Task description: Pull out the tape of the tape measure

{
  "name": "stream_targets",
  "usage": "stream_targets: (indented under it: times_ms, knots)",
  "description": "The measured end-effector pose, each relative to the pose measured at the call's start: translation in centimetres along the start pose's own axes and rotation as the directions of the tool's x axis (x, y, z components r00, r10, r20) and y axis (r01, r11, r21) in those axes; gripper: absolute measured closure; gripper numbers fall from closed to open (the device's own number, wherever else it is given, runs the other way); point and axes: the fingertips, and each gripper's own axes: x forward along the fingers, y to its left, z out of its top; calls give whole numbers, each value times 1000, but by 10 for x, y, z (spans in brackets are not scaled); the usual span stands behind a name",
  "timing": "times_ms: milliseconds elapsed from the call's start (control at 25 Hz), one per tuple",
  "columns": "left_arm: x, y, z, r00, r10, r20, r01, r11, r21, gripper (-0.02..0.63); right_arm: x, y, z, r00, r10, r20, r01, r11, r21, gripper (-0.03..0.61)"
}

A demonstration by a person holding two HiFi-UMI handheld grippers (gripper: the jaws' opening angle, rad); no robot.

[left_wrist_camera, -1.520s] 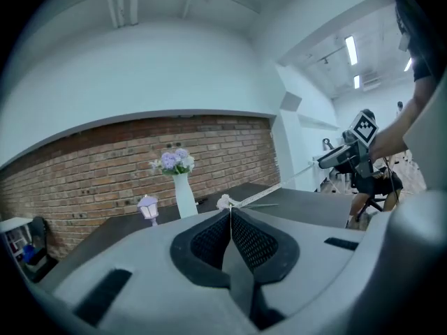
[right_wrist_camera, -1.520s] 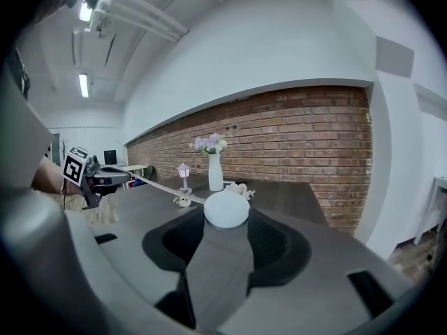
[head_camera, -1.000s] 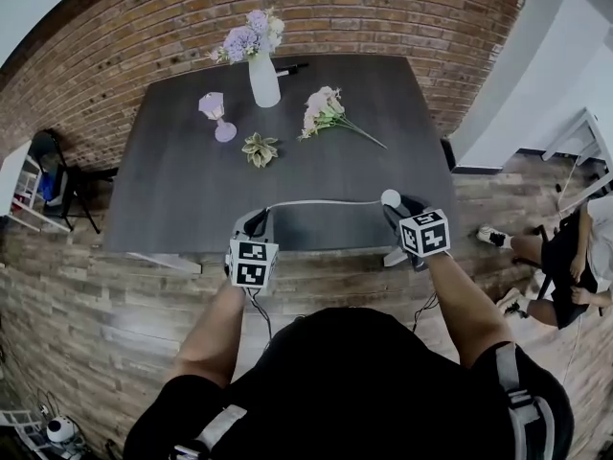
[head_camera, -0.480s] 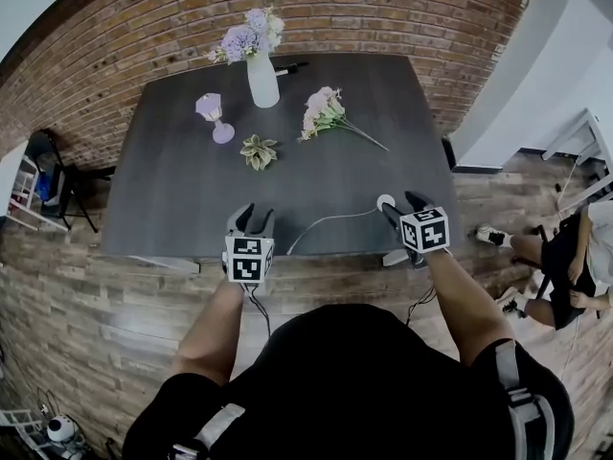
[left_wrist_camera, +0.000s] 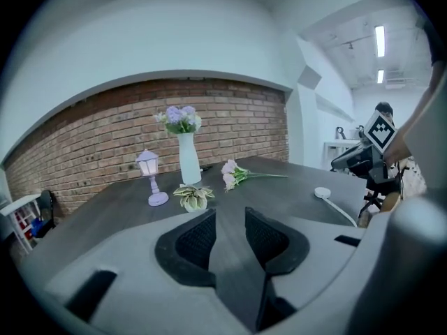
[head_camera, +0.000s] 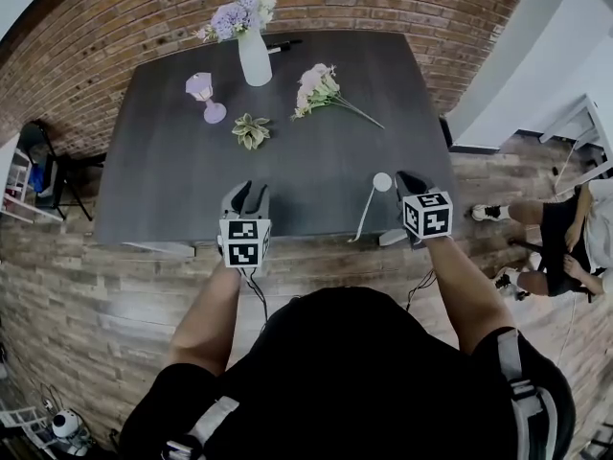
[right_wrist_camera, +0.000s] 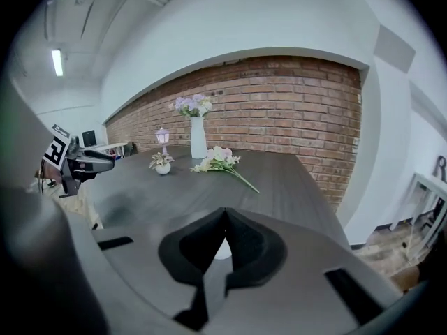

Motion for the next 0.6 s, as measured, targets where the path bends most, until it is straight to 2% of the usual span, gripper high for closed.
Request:
stream_targets:
  times_ms: [120,240,440,600]
  knots:
    - [-7,1,17,998,23,63,-22,1000,-18,598,-7,2,11,999,6,53,-6,1000,-1,581]
    - [-11,-3,32,995,1,103,2,999,-33,604,-13,0,23,995,-5,99,4,1000,7,582]
    - [-21,0,56,985,25,172,-15,998,-59,606,-28,-3,44,986,-16,166,18,1000,-12,583]
    - [-25,4,60,983,29,179,-16,997,-75,606,-38,-11,52,982,-31,188,31,1000,1,583]
